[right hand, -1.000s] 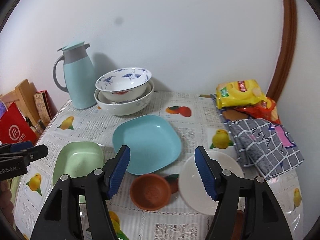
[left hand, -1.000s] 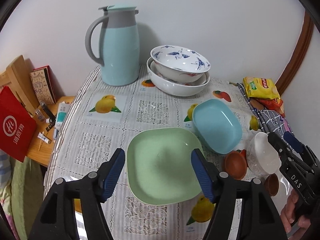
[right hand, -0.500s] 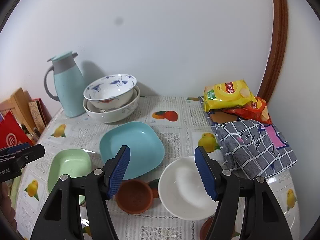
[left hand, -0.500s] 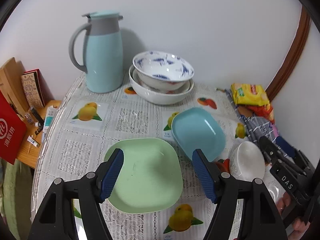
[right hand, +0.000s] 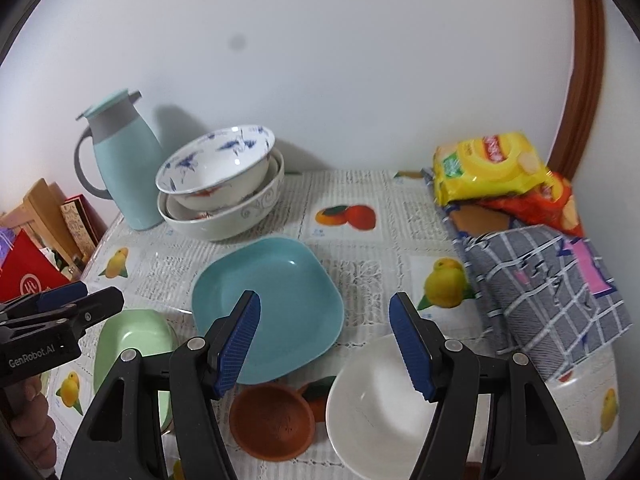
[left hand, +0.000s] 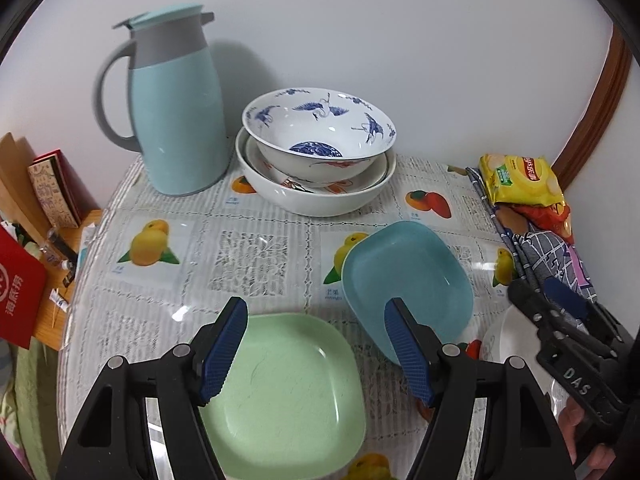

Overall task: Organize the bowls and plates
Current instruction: 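Move both grippers to the rim of the teal square plate, then close the left gripper on the teal plate rim while the right gripper also closes on it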

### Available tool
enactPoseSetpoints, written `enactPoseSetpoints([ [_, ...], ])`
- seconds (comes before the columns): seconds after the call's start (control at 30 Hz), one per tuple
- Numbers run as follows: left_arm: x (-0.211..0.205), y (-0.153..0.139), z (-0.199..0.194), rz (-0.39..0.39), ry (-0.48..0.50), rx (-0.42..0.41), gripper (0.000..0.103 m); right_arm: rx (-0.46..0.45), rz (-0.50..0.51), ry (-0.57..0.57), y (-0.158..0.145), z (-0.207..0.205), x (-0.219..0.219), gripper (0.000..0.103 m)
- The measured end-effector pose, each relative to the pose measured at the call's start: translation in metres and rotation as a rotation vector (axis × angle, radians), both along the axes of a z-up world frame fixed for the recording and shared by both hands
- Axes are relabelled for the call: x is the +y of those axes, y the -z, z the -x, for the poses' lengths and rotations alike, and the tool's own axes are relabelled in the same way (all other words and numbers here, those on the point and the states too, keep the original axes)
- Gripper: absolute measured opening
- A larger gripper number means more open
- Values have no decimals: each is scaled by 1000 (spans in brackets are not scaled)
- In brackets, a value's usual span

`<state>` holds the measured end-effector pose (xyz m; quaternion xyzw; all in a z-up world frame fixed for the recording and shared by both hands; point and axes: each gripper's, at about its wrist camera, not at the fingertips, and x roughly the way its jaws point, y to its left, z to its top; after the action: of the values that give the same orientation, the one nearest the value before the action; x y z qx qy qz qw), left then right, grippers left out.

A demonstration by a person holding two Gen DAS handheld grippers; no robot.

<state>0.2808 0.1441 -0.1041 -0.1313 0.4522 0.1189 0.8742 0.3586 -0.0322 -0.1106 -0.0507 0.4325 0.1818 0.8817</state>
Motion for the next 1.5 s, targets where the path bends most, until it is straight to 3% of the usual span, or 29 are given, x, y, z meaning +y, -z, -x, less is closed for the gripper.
enactPoseSetpoints([
  [0.17,-3,11,-23,5,34,22,69,91,24,-21,28,-22,5,66],
  [0.6,-12,52,-69,19,82,88,68,148,108,14,56,-53,11,65],
  [0.8,-16,63,-79,12,95,94,68,158,142,6,63,-55,20,57],
  [1.1,-11,75,-86,32,119,121,44,209,167,-4,79,-57,30,47],
  [1.2,-6,80,-89,44,118,137,34,219,174,0,84,-58,30,36],
  [1.27,-5,82,-90,53,122,141,29,217,178,8,84,-58,30,35],
  [1.5,-9,95,-95,76,134,181,27,205,217,5,88,-59,33,35],
])
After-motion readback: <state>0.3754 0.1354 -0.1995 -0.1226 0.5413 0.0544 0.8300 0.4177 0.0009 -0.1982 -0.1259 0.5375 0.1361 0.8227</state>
